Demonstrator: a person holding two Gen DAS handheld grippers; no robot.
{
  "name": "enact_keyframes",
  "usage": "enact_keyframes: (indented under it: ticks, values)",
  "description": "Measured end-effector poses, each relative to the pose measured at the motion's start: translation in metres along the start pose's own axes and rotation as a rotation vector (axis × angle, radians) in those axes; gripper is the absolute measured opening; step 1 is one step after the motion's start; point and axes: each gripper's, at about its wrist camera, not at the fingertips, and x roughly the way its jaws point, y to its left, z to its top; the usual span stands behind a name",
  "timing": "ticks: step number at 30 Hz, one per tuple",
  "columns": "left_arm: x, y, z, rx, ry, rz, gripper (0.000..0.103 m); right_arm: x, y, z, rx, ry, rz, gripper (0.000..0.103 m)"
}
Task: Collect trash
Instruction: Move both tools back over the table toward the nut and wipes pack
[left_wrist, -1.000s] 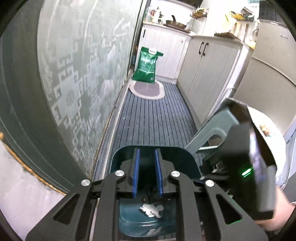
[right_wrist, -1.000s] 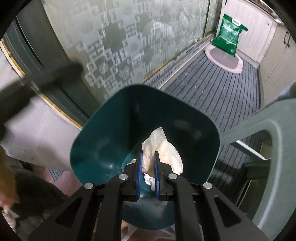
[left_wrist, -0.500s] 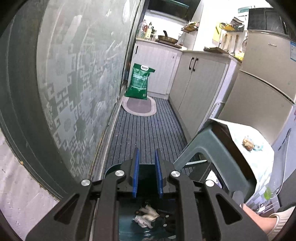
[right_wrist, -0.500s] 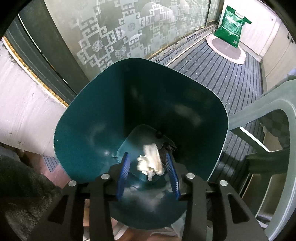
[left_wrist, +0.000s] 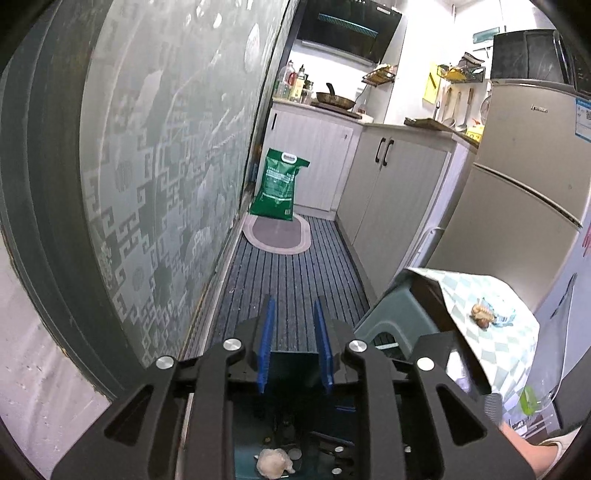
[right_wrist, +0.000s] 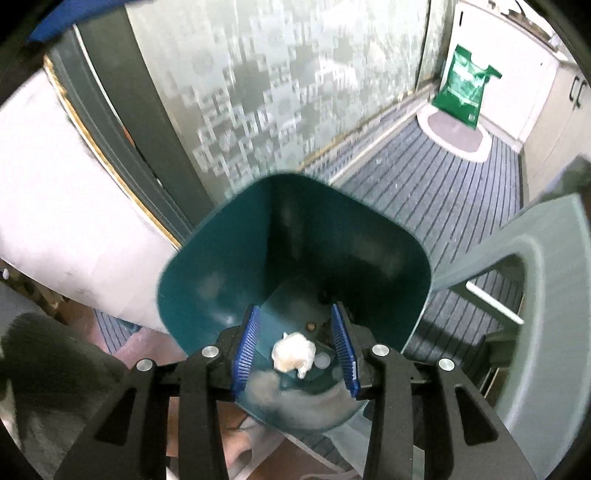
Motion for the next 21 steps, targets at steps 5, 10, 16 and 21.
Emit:
enact_keyframes:
  ticks: [5,10,16,21]
  values:
    - [-0.012,-0.013,0.011,0.012,-0.042,-0.005,0.032,-0.047,-0.006,0.007,0.009,-0.105,-0.007,0.04]
    - [-0.022,-0.034,0.019,0.035,-0.077,-0.021,0.036,-0.093,-0.023,0.009,0.025,-0.205,-0.045,0.04]
    - [-0.012,-0.067,0.021,0.066,-0.058,-0.052,0.039,-0.139,-0.066,-0.001,0.083,-0.293,-0.122,0.04]
    - [0.005,-0.101,0.015,0.098,-0.002,-0.099,0.04,-0.168,-0.101,-0.015,0.141,-0.34,-0.181,0.042]
